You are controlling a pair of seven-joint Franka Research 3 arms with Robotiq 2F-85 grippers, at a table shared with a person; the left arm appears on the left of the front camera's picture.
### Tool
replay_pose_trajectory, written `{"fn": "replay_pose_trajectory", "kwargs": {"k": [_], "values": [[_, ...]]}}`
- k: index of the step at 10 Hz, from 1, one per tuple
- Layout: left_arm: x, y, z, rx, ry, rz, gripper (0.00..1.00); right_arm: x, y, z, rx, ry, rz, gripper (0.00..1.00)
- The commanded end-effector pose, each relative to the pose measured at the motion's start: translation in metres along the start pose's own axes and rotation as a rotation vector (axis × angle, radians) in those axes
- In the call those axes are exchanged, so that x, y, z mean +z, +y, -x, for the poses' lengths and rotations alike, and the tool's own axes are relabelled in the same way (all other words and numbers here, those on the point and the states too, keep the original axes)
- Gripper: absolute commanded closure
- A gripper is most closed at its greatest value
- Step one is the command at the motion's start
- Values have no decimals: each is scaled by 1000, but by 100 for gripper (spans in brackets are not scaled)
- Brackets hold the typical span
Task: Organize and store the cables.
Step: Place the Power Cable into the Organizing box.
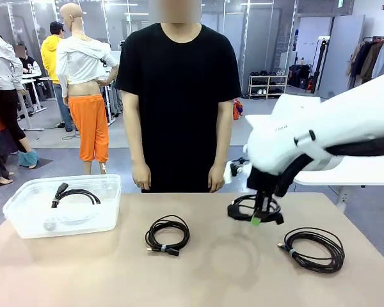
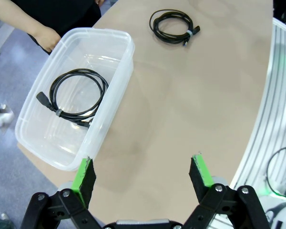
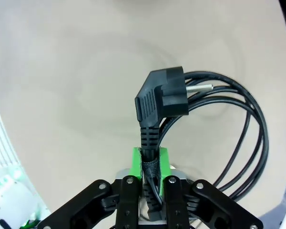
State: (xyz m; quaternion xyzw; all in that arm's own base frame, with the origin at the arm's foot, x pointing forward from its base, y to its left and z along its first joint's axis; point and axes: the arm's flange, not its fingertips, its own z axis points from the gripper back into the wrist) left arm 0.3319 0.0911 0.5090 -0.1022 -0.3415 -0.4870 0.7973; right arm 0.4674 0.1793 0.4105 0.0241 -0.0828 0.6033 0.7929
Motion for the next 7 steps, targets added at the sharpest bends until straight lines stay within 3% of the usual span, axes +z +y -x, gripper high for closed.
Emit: {"fn": "replay_pose_trajectory", "kwargs": {"k": [1, 4, 7], "values": [[0, 0, 0, -12, -3, 6, 0, -12, 46, -24, 14, 20, 56, 100], [0, 0, 0, -12, -3, 6, 0, -35, 107, -58, 122, 51, 99, 100], [0, 0, 0, -12, -3, 6, 0, -67, 143, -72, 217, 12, -9, 100]]}}
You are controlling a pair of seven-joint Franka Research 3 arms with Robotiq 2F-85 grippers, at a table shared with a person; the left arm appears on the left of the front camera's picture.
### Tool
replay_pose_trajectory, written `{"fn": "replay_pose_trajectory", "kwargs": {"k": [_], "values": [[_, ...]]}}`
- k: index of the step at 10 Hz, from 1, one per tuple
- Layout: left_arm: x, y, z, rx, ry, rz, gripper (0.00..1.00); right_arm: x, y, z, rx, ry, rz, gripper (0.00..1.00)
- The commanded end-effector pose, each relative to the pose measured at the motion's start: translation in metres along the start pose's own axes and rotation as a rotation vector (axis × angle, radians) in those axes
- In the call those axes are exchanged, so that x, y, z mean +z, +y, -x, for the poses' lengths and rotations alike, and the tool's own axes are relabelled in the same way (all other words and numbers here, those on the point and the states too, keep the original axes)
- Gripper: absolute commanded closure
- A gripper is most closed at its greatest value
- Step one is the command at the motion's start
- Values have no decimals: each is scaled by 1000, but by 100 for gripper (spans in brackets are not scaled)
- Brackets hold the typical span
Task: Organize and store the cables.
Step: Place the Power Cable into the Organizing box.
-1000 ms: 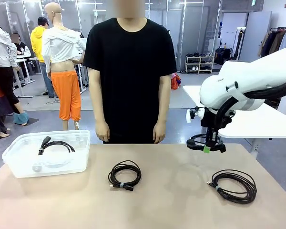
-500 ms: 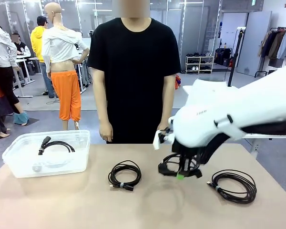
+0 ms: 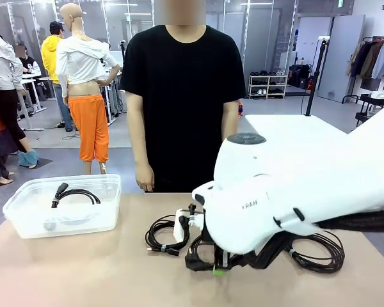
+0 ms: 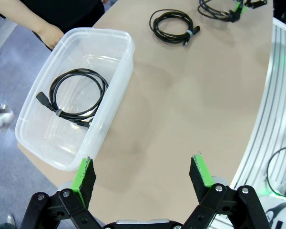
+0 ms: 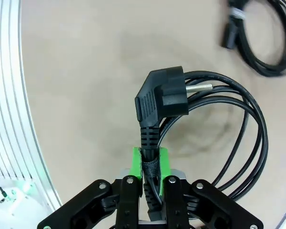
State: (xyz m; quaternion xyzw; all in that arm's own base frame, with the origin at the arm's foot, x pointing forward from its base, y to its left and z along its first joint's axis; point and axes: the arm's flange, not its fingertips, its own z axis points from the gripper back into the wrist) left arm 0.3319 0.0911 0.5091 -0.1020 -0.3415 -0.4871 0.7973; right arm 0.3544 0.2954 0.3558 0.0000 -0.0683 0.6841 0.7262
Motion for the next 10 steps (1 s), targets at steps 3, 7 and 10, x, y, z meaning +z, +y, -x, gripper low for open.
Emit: {"fn": "replay_pose_trajectory", "kwargs": {"k": [3, 7, 10], "values": [[0, 0, 1, -12, -4, 7, 0, -29, -5, 2, -13, -118, -117, 100], [0, 0, 1, -12, -4, 7, 0, -25, -11, 14, -43, -151, -125, 0], [0, 0, 0, 0, 0, 0, 0, -4, -18, 41, -53, -252, -108, 9]]}}
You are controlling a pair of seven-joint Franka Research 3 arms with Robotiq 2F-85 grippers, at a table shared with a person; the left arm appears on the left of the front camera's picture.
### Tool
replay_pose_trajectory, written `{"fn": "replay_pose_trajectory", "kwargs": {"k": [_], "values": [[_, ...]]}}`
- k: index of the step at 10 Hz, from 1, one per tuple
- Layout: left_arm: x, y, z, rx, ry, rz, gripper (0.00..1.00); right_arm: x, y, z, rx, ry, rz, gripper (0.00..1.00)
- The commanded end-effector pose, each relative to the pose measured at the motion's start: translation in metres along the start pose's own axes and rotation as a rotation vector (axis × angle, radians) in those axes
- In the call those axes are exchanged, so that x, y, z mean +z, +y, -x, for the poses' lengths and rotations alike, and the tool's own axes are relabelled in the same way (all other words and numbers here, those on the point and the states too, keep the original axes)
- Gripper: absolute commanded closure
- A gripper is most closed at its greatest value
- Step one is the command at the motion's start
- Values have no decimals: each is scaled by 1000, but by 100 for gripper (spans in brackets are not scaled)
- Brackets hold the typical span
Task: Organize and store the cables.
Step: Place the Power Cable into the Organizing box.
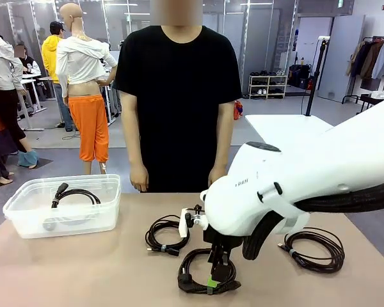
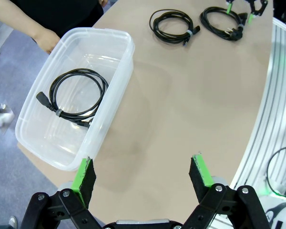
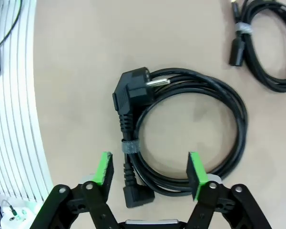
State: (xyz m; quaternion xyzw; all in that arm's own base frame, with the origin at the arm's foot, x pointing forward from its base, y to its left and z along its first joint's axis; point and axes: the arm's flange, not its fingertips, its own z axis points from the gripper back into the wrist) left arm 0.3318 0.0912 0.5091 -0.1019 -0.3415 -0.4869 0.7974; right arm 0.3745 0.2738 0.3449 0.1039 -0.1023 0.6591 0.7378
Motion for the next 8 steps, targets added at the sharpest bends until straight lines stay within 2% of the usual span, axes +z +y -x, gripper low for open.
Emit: {"fn": "replay_pose_trajectory", "kwargs": {"k": [1, 3, 4, 6, 8], "values": [[8, -11, -7, 0, 9, 15, 0, 28, -4, 32, 20, -107, 1, 0], [0, -31, -54, -12, 4, 48, 0, 71, -12, 80, 50, -213, -48, 0], [-6, -42, -81, -47, 7, 73, 0, 91, -10, 105, 27, -265, -19, 0], [-30, -73, -140, -79, 81, 162, 0, 120, 5, 162, -16, -322, 44, 0], [-64, -106, -193, -145, 129, 175, 0, 147, 23, 225, -88, -416, 113, 0]]}}
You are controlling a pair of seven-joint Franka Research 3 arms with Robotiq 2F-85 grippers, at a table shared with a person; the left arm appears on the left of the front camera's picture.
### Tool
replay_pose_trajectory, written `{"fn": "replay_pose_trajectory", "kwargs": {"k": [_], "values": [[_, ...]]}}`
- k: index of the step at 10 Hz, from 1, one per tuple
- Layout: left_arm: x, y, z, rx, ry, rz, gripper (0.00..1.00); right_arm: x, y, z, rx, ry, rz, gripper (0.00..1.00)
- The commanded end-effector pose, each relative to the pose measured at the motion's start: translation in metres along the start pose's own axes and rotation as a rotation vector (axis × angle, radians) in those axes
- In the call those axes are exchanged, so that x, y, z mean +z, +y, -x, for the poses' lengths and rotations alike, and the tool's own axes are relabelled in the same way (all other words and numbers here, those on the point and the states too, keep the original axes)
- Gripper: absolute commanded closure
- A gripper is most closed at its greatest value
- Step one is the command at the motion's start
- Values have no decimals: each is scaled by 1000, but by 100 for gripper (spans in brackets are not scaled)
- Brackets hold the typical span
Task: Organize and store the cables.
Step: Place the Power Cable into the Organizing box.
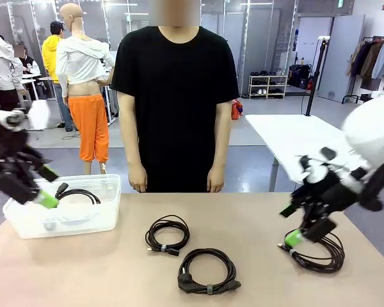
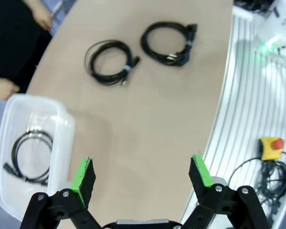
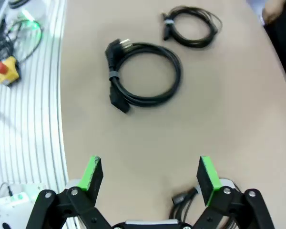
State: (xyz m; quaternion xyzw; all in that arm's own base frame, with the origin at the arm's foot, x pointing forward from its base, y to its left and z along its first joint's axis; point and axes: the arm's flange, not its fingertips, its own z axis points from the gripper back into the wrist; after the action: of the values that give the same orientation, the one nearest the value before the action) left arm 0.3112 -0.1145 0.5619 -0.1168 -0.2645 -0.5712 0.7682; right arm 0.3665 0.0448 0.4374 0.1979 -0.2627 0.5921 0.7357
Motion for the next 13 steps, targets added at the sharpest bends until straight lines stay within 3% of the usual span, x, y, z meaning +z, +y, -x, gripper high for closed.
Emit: {"fn": "replay_pose_trajectory", "kwargs": {"k": [1, 4, 6, 8, 11, 12, 13], "values": [[-29, -6, -53, -38, 32, 39, 0, 28, 38, 60, -27, -71, 71, 0], [-96, -39, -115, -162, 109, 34, 0, 89, 55, 135, -62, -228, 164, 0], [-129, -65, -139, -175, 153, 54, 0, 112, 68, 187, -40, -414, 177, 0], [-149, -68, -144, -195, 203, 69, 0, 121, 74, 227, -65, -514, 207, 0], [-148, -74, -136, -211, 177, 87, 0, 134, 69, 258, -105, -677, 220, 0], [-148, -74, -136, -211, 177, 87, 0, 149, 69, 250, -127, -569, 228, 0], [-148, -74, -136, -211, 177, 87, 0, 149, 69, 250, -127, -569, 228, 0]]}}
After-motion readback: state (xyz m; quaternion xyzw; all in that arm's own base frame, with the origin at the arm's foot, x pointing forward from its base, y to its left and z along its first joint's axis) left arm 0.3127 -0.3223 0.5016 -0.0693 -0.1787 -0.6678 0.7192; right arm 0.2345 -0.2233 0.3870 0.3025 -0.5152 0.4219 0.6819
